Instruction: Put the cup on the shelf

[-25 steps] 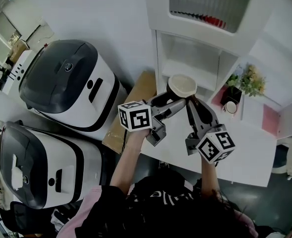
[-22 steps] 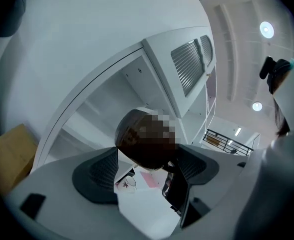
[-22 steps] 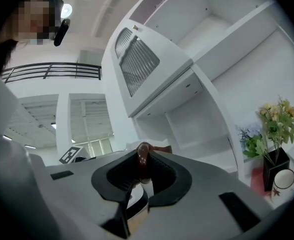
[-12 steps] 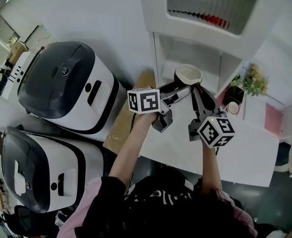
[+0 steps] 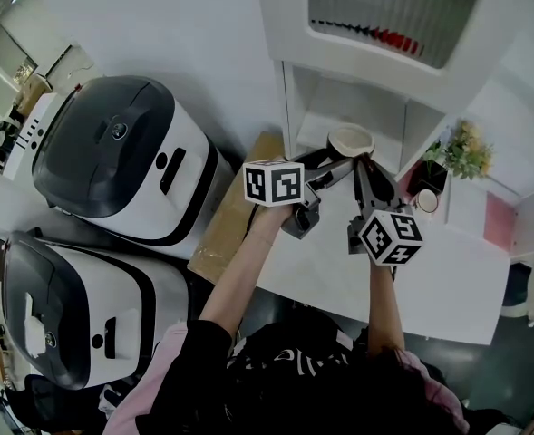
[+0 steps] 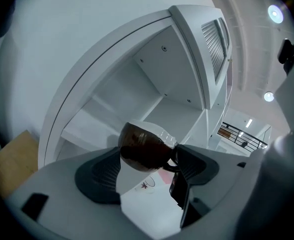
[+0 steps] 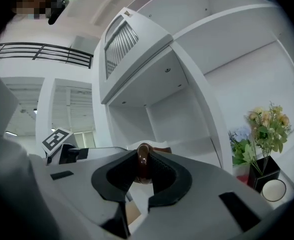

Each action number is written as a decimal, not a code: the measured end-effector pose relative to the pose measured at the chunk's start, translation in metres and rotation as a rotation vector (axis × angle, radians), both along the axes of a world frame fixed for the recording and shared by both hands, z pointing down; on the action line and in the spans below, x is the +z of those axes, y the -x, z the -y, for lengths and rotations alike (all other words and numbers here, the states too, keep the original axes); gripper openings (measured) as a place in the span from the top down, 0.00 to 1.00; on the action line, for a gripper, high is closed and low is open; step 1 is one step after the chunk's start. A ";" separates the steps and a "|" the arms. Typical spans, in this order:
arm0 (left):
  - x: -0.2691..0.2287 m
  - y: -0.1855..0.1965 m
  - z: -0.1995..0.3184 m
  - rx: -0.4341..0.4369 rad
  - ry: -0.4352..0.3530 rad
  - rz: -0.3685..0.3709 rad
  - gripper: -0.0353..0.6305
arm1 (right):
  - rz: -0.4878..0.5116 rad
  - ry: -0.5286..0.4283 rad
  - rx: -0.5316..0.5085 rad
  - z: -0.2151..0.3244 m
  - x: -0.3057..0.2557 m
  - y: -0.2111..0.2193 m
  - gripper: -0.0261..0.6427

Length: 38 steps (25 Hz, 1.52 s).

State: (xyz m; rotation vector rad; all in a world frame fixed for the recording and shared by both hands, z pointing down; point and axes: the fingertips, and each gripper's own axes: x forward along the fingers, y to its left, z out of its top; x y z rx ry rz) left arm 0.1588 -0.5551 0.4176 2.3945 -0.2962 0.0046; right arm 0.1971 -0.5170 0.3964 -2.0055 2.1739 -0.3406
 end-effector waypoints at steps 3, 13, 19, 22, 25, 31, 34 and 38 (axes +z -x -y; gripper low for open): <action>0.000 0.005 0.003 -0.022 0.008 -0.017 0.40 | -0.018 0.002 0.003 0.005 0.002 -0.002 0.84; 0.014 0.040 -0.008 -0.084 0.032 -0.031 0.40 | -0.080 0.014 -0.009 0.037 0.008 -0.005 0.84; 0.031 0.057 -0.027 -0.095 0.049 -0.020 0.40 | -0.148 0.084 -0.051 0.056 0.016 0.001 0.84; 0.033 0.064 -0.035 -0.103 0.055 -0.028 0.40 | -0.167 0.125 -0.066 0.063 0.023 0.005 0.84; 0.034 0.072 -0.042 -0.111 0.047 -0.024 0.40 | -0.196 0.165 -0.071 0.068 0.031 0.010 0.84; 0.039 0.083 -0.058 -0.116 0.013 0.019 0.40 | -0.210 0.187 -0.062 0.077 0.033 0.013 0.84; 0.041 0.087 -0.064 -0.116 0.008 0.024 0.40 | -0.214 0.184 -0.058 0.082 0.033 0.012 0.84; 0.040 0.091 -0.071 -0.119 -0.005 0.027 0.40 | -0.191 0.168 -0.056 0.082 0.031 0.013 0.84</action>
